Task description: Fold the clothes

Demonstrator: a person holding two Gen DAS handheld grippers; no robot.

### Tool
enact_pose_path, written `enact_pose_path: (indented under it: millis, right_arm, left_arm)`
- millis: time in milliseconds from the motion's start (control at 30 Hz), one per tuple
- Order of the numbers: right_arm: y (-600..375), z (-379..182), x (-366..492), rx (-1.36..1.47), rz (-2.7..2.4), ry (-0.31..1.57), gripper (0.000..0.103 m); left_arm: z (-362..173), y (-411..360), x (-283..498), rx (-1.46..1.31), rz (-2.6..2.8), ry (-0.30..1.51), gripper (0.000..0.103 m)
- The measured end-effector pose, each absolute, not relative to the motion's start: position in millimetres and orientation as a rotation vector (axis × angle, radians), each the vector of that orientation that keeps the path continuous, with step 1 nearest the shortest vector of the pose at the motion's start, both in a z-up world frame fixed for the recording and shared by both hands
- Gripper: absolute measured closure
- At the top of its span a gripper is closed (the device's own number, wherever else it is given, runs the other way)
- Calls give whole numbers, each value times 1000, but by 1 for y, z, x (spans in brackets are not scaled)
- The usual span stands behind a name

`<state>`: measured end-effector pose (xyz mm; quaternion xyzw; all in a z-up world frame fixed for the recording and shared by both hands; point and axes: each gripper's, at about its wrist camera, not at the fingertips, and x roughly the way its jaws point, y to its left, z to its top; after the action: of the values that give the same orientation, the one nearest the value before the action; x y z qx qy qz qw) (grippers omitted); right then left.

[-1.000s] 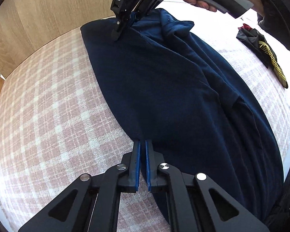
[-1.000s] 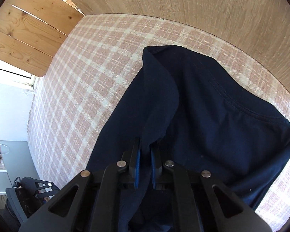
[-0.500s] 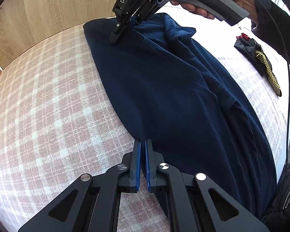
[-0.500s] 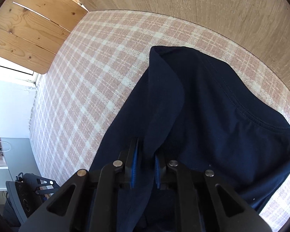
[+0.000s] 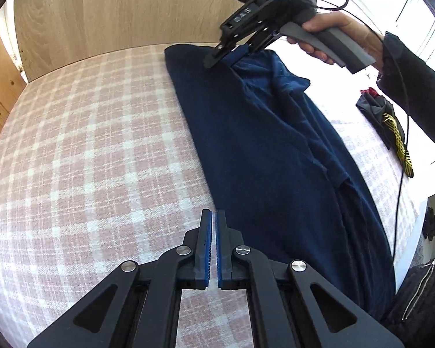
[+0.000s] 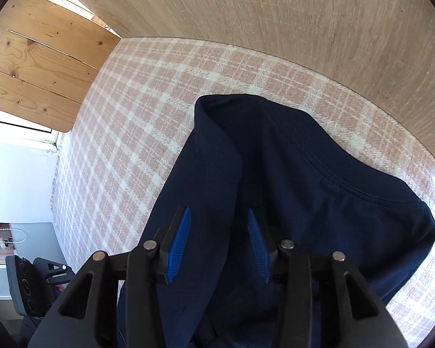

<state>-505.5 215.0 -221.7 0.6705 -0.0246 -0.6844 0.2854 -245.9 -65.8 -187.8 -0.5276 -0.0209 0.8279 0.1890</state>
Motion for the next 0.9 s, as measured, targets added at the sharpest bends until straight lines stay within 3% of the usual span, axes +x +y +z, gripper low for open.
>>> enact_pose_path:
  millis: [200, 267, 300, 367, 467, 533, 600, 633, 667, 733, 833, 900]
  right_arm:
    - [213, -222, -505, 1759, -1856, -72, 65]
    - [214, -220, -505, 1740, -1846, -112, 89]
    - [215, -220, -506, 1734, -1830, -151, 91]
    - [217, -219, -510, 1702, -1784, -258, 91]
    - [219, -222, -512, 1737, -1872, -111, 91]
    - [226, -218, -529, 1770, -1863, -122, 87]
    - [239, -204, -533, 1738, -1903, -142, 77]
    - [245, -194, -535, 1713, -1943, -134, 65]
    - [249, -184, -541, 1688, -1980, -143, 60]
    - [229, -168, -568, 1639, -1997, -225, 60]
    - [193, -168, -561, 1617, -1938, -190, 61]
    - [172, -175, -552, 1622, -1913, -140, 71]
  left_arm:
    - [-194, -10, -266, -1445, 2197, 52, 98]
    - [-201, -9, -265, -1487, 2193, 71, 98]
    - [-205, -8, -265, -1509, 2191, 80, 99]
    - [-205, -19, -263, -1540, 2218, 86, 100]
    - [-203, -37, -261, -1585, 2266, 92, 101]
    - [-196, -43, -259, -1576, 2290, 88, 101]
    - [-185, -44, -256, -1543, 2311, 83, 101]
    - [-180, -44, -255, -1526, 2321, 80, 101]
    - [-175, -42, -254, -1511, 2323, 86, 101]
    - [-170, -37, -252, -1481, 2310, 83, 101]
    - [-172, -27, -253, -1471, 2273, 77, 100]
    - [-178, -23, -256, -1477, 2255, 66, 100]
